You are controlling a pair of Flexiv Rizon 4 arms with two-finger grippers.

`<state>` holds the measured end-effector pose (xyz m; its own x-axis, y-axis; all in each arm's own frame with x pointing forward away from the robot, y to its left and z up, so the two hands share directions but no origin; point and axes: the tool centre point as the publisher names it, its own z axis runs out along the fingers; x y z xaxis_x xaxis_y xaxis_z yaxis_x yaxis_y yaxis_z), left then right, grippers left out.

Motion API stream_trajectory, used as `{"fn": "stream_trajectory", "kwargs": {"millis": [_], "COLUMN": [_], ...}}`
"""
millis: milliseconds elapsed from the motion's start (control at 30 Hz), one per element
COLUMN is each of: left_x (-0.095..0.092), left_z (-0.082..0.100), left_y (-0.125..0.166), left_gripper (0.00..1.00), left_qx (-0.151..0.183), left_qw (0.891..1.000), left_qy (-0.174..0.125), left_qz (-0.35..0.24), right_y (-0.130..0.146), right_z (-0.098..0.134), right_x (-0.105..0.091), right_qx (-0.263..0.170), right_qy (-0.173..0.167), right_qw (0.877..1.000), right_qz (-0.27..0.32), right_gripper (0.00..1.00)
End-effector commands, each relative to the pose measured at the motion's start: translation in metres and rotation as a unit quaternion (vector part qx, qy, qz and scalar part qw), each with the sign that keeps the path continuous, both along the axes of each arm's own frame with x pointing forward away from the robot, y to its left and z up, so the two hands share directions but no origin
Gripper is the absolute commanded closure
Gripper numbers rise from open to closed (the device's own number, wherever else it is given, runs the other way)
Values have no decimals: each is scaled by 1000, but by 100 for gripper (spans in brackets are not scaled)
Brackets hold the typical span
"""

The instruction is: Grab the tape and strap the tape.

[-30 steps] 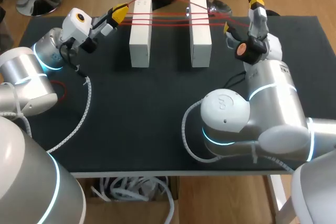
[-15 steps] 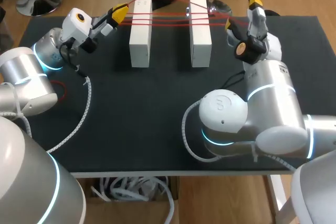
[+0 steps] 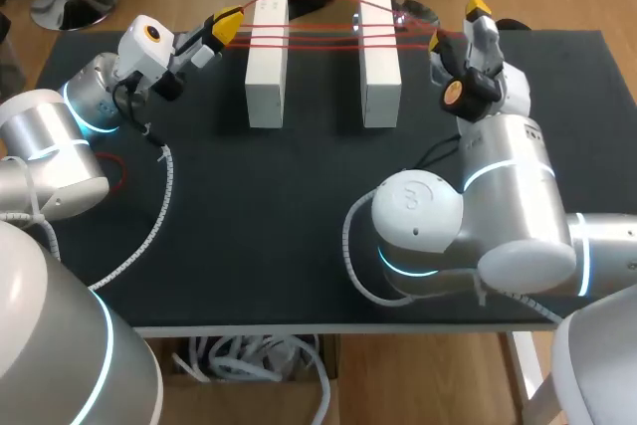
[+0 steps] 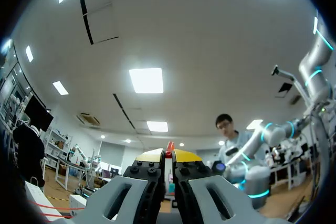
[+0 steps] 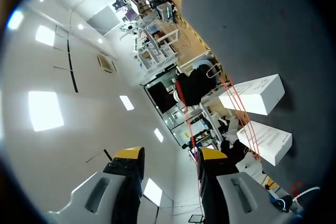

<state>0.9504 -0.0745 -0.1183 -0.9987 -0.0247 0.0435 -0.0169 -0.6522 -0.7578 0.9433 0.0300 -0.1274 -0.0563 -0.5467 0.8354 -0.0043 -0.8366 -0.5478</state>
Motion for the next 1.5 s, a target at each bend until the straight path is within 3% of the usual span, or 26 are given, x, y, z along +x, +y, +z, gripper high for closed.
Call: {"fn": "stream_trajectory", "kwargs": {"millis": [33, 633, 833, 967, 1500], "left_x": [0, 0, 0, 0, 0], "left_z": [0, 0, 0, 0, 0], "left_y": [0, 0, 0, 0, 0], "left_gripper": [100, 100, 100, 100, 100], "left_qx": [-1, -1, -1, -1, -1], "left_qw": [1000, 1000, 1000, 1000, 1000], "left_qy": [0, 0, 0, 0, 0], "left_qz": [0, 0, 0, 0, 0], "right_y": [5, 7, 8, 8, 9], "right_z": [0, -3, -3, -3, -3], "right_x": [-1, -4, -4, -2, -2], "right_qx": [-1, -1, -3, -6, -48], "right_qy": [3, 8, 8, 8, 10], "right_qw": [1000, 1000, 1000, 1000, 999], "right_qz": [-4, -7, -8, -10, -15], "right_gripper": [60, 70, 82, 100, 100]}}
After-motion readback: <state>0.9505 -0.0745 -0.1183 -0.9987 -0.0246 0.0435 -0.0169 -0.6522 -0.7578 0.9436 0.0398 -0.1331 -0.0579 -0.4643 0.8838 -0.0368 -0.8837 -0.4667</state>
